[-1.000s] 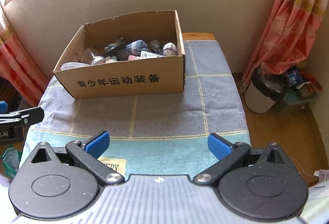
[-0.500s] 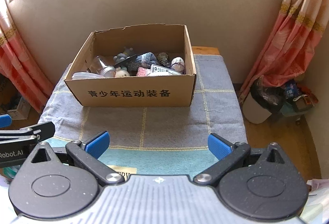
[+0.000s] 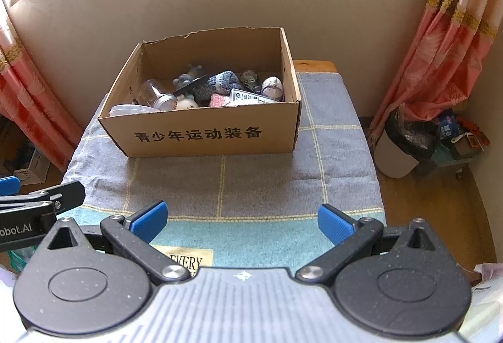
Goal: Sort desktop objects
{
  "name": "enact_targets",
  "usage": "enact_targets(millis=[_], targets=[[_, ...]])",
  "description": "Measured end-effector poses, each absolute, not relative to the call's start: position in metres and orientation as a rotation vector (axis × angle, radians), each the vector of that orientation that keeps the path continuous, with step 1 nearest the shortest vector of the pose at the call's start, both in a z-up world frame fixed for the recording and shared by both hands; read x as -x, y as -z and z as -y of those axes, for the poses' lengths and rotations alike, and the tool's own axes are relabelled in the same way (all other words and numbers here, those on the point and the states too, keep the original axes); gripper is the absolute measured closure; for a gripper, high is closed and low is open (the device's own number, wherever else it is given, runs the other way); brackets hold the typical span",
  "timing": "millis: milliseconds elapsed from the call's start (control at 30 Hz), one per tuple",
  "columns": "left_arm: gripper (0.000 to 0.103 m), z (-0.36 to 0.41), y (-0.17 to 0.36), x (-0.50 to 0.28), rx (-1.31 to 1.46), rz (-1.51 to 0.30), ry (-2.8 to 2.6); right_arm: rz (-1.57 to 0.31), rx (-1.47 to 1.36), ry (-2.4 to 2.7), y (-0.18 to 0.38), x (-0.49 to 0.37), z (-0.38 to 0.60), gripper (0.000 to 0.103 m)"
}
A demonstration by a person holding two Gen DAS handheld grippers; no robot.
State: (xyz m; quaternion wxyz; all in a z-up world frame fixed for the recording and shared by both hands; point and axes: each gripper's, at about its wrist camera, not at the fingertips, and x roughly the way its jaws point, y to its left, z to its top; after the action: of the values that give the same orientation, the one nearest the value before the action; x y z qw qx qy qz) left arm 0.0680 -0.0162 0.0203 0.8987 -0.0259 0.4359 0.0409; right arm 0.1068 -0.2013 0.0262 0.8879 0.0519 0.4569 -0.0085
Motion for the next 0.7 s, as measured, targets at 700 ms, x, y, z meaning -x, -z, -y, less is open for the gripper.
enact_targets(millis=[700], targets=[[0.001,0.0164,-0.015,-0.0694,0.064,-0.924,-0.093,-0.98,-0.114,0.007,-0.0185,-0.1066,0.2021,0.0]])
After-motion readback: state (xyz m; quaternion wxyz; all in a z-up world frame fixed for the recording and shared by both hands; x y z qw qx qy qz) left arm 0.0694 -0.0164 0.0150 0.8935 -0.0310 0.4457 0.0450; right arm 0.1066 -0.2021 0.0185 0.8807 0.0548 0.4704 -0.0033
